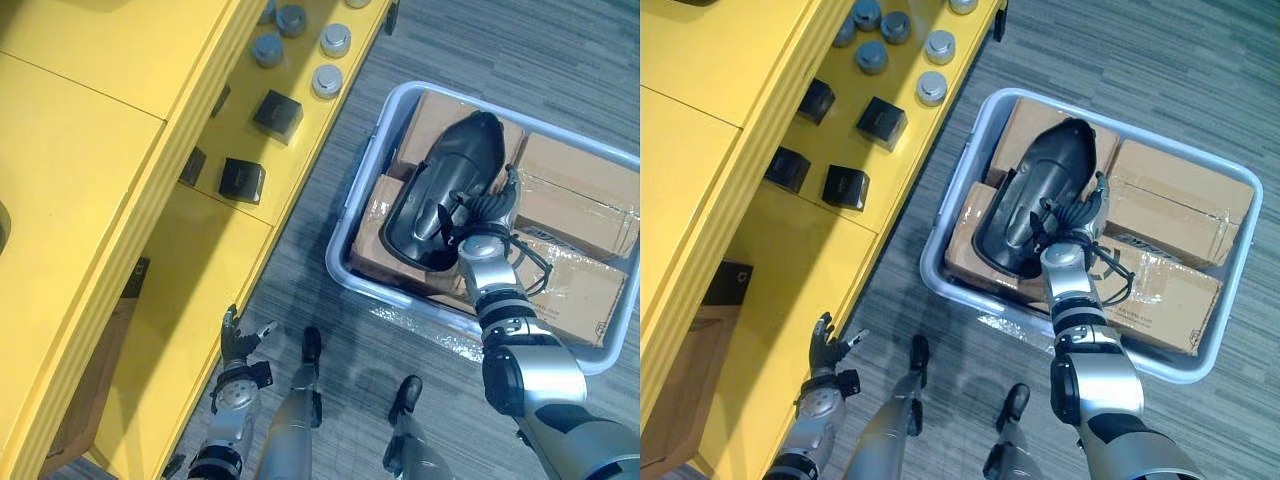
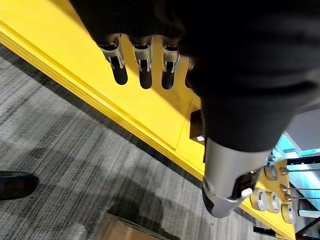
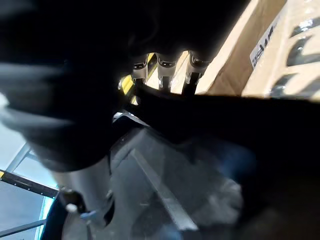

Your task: Walk over and take plastic housings, then place them on the shelf

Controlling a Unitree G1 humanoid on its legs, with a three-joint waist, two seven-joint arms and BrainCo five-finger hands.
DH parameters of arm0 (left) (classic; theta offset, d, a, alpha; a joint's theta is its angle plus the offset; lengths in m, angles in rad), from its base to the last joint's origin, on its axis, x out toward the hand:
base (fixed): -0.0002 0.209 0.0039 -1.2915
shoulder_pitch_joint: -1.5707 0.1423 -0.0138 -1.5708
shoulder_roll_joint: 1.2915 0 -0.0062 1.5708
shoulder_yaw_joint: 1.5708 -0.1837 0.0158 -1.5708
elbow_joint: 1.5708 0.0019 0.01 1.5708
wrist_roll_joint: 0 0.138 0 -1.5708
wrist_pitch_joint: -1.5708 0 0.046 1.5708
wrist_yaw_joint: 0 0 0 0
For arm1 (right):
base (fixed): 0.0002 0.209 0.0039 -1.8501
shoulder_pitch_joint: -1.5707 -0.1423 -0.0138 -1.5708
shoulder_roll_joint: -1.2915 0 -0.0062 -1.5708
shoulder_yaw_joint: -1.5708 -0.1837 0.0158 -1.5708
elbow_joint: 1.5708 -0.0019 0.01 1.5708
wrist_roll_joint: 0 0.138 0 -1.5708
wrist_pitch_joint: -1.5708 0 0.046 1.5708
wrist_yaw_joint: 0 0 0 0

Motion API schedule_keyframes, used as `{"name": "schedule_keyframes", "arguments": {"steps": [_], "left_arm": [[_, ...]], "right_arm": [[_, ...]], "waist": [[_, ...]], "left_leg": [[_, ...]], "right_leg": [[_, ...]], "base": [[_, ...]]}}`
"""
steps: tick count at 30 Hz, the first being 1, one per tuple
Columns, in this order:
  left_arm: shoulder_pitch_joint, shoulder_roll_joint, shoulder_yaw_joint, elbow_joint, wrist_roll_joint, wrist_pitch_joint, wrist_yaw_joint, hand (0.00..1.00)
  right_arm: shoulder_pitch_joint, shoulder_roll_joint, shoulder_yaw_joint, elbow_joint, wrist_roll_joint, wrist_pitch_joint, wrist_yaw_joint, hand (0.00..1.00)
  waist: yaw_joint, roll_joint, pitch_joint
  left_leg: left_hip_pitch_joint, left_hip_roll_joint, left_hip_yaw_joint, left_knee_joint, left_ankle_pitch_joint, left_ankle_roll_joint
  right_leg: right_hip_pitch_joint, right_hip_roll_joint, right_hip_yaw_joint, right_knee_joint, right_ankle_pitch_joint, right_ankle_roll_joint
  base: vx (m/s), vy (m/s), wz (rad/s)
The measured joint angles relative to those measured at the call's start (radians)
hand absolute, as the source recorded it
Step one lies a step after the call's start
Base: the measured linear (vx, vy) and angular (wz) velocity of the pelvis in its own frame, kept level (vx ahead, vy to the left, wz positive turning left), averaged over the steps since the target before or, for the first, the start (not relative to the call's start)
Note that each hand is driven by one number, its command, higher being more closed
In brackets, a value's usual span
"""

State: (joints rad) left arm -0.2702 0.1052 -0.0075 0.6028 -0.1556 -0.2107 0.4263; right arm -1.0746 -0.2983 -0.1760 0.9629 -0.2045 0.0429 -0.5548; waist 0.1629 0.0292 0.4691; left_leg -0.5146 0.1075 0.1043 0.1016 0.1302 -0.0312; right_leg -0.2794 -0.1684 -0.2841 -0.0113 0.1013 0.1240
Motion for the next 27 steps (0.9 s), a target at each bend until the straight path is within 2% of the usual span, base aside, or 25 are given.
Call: {"name": "schedule_keyframes", "arguments": {"steps": [3, 10, 15, 18, 23, 27], "left_arm": [[-0.003, 0.002, 0.001, 0.009, -0.019, 0.0, 0.005, 0.0], [-0.007, 0.0, -0.004, -0.005, -0.019, 0.002, 0.005, 0.0], [0.02, -0.015, -0.02, -0.151, -0.019, 0.008, 0.009, 0.0], [0.022, -0.021, -0.02, -0.252, -0.019, 0.008, 0.008, 0.0], [-0.019, -0.019, -0.019, -0.395, -0.009, 0.014, 0.007, 0.0], [-0.122, 0.006, -0.023, -0.46, 0.026, 0.026, 0.002, 0.0]], "right_arm": [[-0.026, -0.006, -0.001, 0.06, -0.007, 0.0, 0.007, 1.0], [-0.075, -0.047, 0.001, 0.178, -0.013, 0.015, 0.075, 1.0], [-0.106, -0.07, 0.003, 0.237, -0.02, 0.056, 0.103, 1.0], [-0.106, -0.095, 0.073, 0.232, -0.047, 0.074, 0.123, 1.0], [-0.074, -0.142, 0.151, 0.043, -0.169, 0.091, 0.127, 1.0], [-0.013, -0.172, 0.197, -0.162, -0.284, 0.091, 0.129, 1.0]], "waist": [[-0.015, -0.001, 0.0], [-0.015, 0.0, 0.001], [-0.015, 0.0, 0.001], [-0.019, 0.0, 0.001], [-0.043, 0.0, 0.002], [-0.071, -0.001, 0.002]], "left_leg": [[0.011, 0.0, 0.0, -0.033, 0.022, -0.002], [0.057, 0.005, 0.002, -0.132, 0.083, -0.011], [0.066, 0.001, 0.003, -0.148, 0.1, -0.007], [0.08, -0.001, 0.005, -0.15, 0.101, -0.007], [0.1, -0.001, 0.007, -0.15, 0.101, -0.007], [0.156, 0.001, 0.016, -0.159, 0.101, -0.007]], "right_leg": [[-0.004, 0.002, 0.001, 0.0, 0.0, 0.0], [-0.004, 0.014, 0.001, -0.003, -0.005, -0.006], [-0.001, 0.012, -0.001, -0.006, -0.005, -0.006], [0.013, 0.009, -0.001, -0.008, -0.005, -0.006], [0.032, 0.009, -0.001, -0.009, -0.005, -0.006], [0.076, 0.008, 0.001, -0.005, -0.006, -0.006]], "base": [[0.0, -0.002, -0.01], [0.01, -0.007, -0.01], [0.04, -0.014, 0.01], [0.06, -0.014, 0.0], [0.04, -0.014, -0.01], [0.05, -0.012, -0.06]]}}
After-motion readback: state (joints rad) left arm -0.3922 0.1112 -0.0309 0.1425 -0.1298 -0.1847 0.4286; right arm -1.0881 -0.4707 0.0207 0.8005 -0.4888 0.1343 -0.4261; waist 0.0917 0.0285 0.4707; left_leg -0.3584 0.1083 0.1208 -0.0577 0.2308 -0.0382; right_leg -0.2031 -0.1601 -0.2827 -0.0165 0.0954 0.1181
